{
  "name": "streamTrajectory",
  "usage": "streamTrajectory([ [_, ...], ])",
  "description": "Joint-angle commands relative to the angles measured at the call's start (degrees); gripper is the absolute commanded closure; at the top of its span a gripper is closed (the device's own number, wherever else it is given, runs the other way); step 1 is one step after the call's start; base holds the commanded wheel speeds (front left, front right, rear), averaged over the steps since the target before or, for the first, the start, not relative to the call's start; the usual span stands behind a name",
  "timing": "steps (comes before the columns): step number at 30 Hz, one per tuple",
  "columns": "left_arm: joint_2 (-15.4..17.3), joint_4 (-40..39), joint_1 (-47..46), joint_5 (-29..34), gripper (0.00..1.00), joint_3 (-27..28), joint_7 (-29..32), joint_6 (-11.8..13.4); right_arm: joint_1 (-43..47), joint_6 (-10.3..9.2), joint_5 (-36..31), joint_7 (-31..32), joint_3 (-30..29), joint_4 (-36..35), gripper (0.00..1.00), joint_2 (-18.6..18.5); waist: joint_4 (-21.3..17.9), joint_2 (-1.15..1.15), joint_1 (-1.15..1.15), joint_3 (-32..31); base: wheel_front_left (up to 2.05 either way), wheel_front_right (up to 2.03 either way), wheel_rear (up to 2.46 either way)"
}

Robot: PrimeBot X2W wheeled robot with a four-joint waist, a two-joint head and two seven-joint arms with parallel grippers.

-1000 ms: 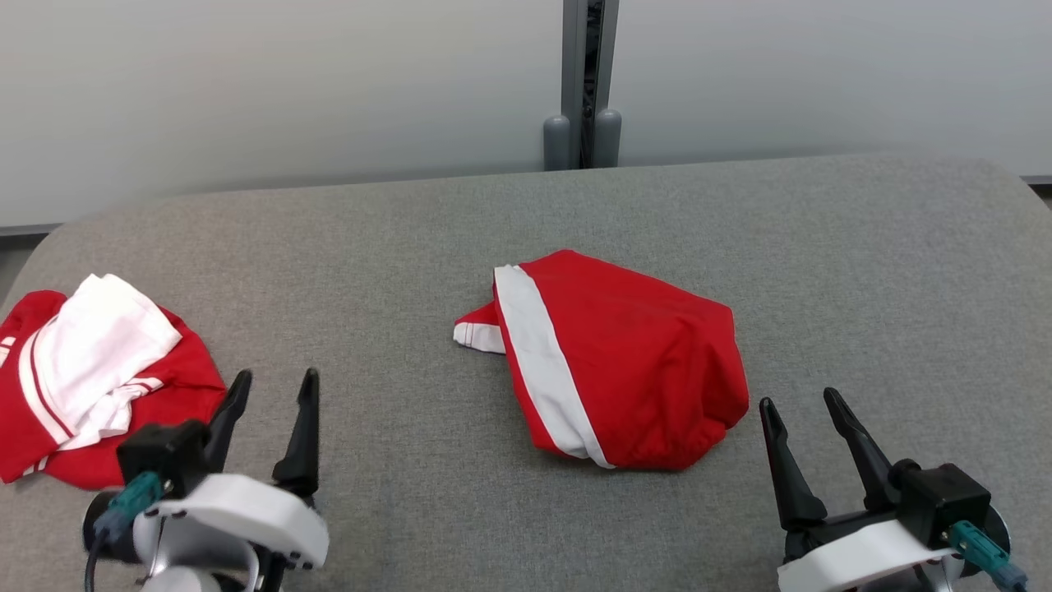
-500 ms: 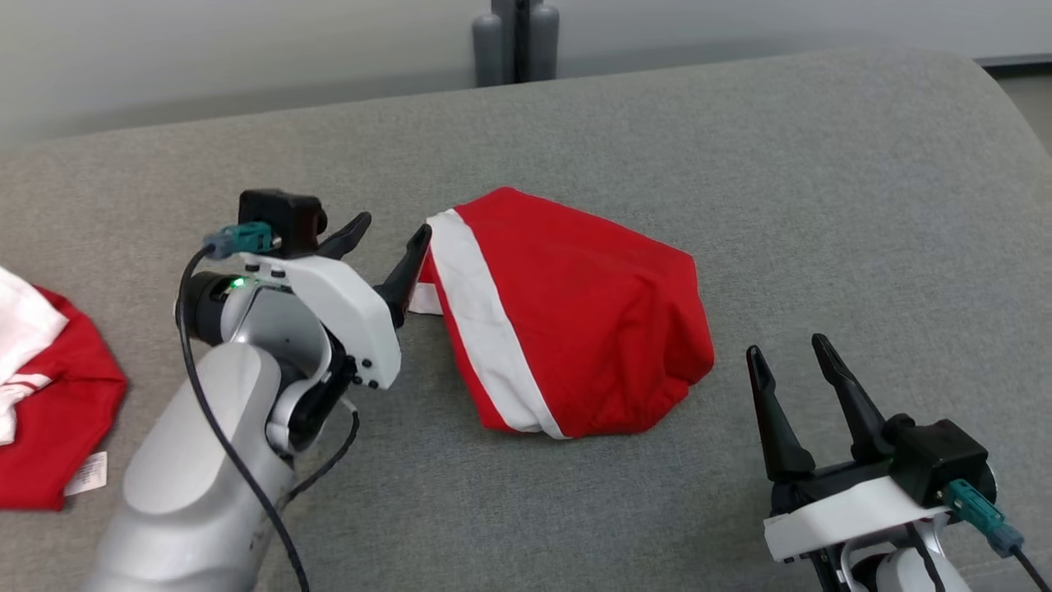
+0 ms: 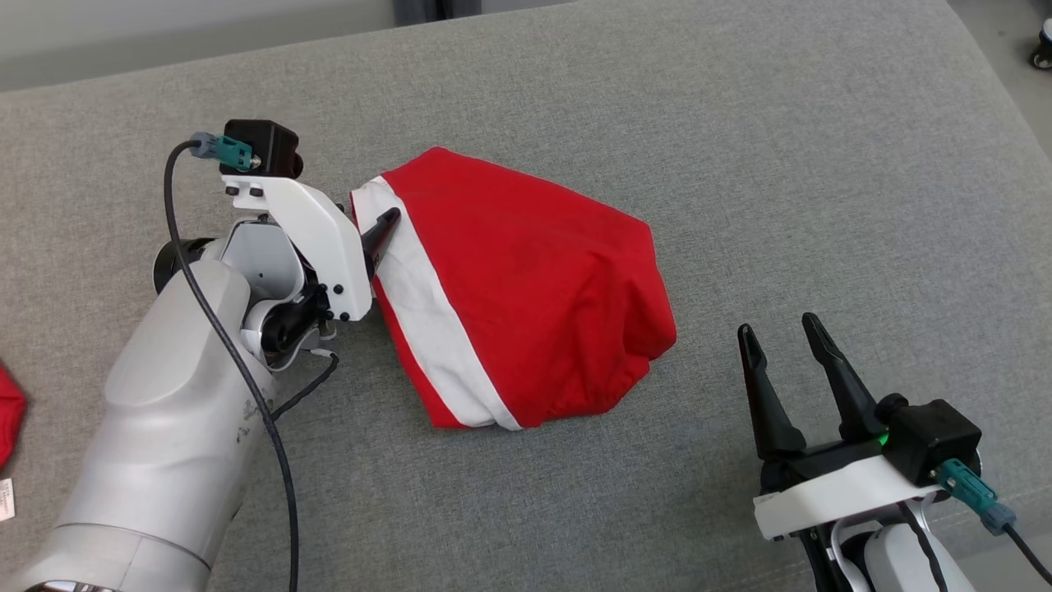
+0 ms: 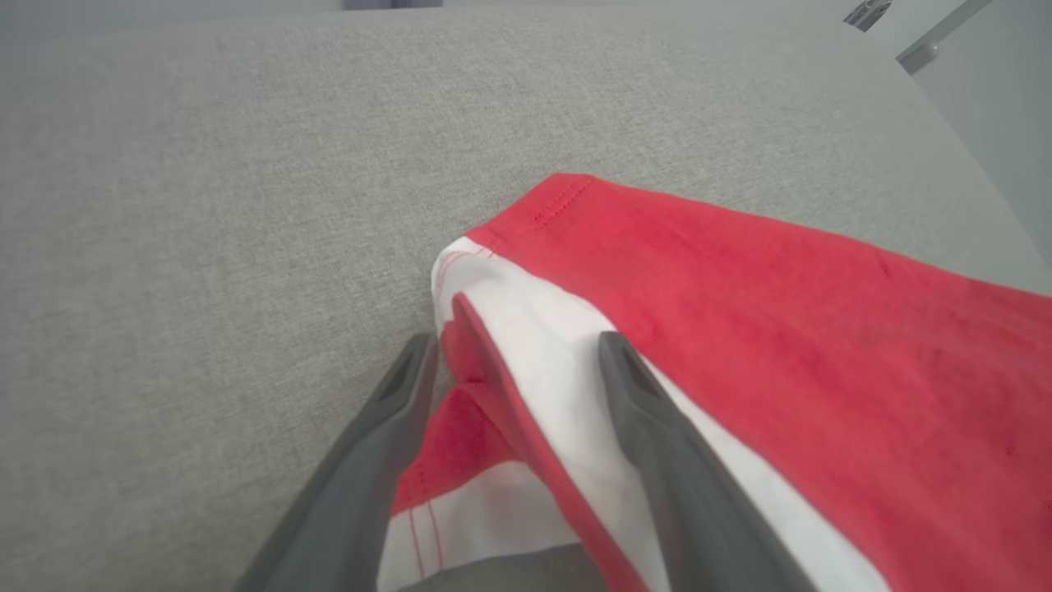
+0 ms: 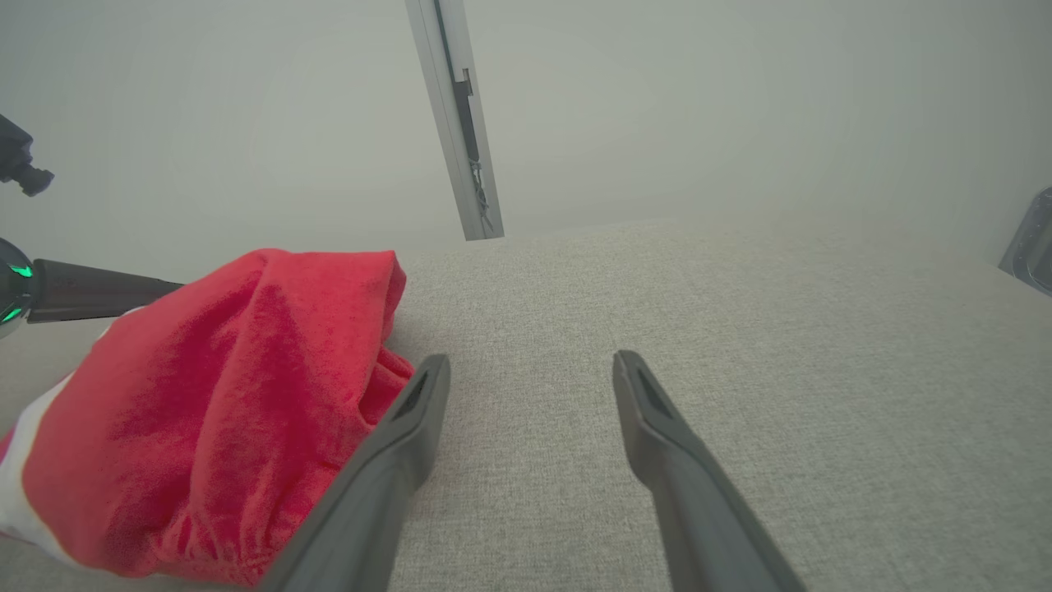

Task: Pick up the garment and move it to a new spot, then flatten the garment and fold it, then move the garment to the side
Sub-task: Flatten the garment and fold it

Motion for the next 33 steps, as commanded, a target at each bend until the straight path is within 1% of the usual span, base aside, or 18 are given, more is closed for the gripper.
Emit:
streamTrajectory([
  [1,0.08,1.23,-1.26,-0.25,0.07,0.14,-0.16,-0.32,-0.93,0.10,0.31,-0.52,0.06,0.14,0.00,-0.30,-0.06,0.00,0.00,0.14,0.00,0.00,0.00],
  [2,-0.24,2.06,-1.66,-0.82,0.37,0.24,-0.33,-0.59,-1.12,0.10,0.34,-0.53,0.13,0.24,0.00,-0.30,-0.03,0.00,0.00,0.22,0.00,0.00,0.00],
  [3,-0.31,2.73,-2.16,-0.69,0.79,0.00,-0.83,-0.64,-1.22,0.10,0.36,-0.56,0.10,0.36,0.00,-0.32,0.05,0.00,0.00,0.28,0.00,0.00,0.00],
  [4,-0.46,3.44,-2.54,-0.99,1.00,-0.01,-1.16,-0.77,-1.35,0.10,0.35,-0.58,0.06,0.44,0.00,-0.31,0.15,0.00,0.00,0.34,0.00,0.00,0.00],
  [11,-0.72,5.40,-3.67,-1.71,1.00,-1.41,-5.81,-1.54,-1.76,0.10,0.19,-0.59,-1.20,-0.43,0.00,-0.31,1.34,0.00,0.00,0.56,0.00,0.00,0.00],
  [15,0.47,4.15,-2.86,-0.08,1.00,-2.03,-12.77,-1.53,-0.98,0.10,-0.21,-0.59,-2.22,-0.80,0.00,-0.30,2.49,0.00,0.00,0.17,0.00,0.00,0.00],
  [20,0.51,0.20,2.49,1.57,1.00,-2.02,-21.94,0.12,0.50,0.10,-0.85,-0.59,-3.67,-0.90,0.00,-0.31,5.05,0.00,0.00,-1.13,0.00,0.00,0.00],
  [24,1.24,-6.30,9.78,3.36,1.00,-2.34,-27.67,3.66,1.26,0.11,-1.56,-0.60,-4.57,-1.23,0.00,-0.29,7.90,0.00,0.00,-1.90,0.00,0.00,0.00],
  [25,1.24,-6.30,9.78,3.36,1.00,-2.34,-27.67,3.66,1.26,0.11,-1.56,-0.60,-4.57,-1.23,0.00,-0.29,7.90,0.00,0.00,-1.90,0.00,0.00,0.00],
  [27,1.77,-10.67,13.80,4.13,1.00,-2.44,-29.58,5.88,1.36,0.11,-2.08,-0.60,-5.05,-1.38,0.00,-0.35,9.60,0.00,0.00,-2.14,0.00,0.00,0.00],
  [28,2.55,-15.13,18.17,4.15,1.00,-1.90,-30.57,8.26,1.35,0.11,-2.79,-0.54,-5.11,-1.59,0.00,-0.31,11.04,0.00,0.00,-2.45,0.00,0.00,0.00],
  [29,2.55,-15.13,18.17,4.15,1.00,-1.90,-30.57,8.26,1.35,0.11,-2.79,-0.54,-5.11,-1.59,0.00,-0.31,11.04,0.00,0.00,-2.45,0.00,0.00,0.00],
  [33,3.88,-24.94,26.75,4.84,1.00,-1.07,-31.95,13.34,1.57,0.11,-3.58,0.21,-5.86,-1.92,0.00,-0.35,13.54,0.00,0.00,-3.31,0.00,0.00,0.00],
])
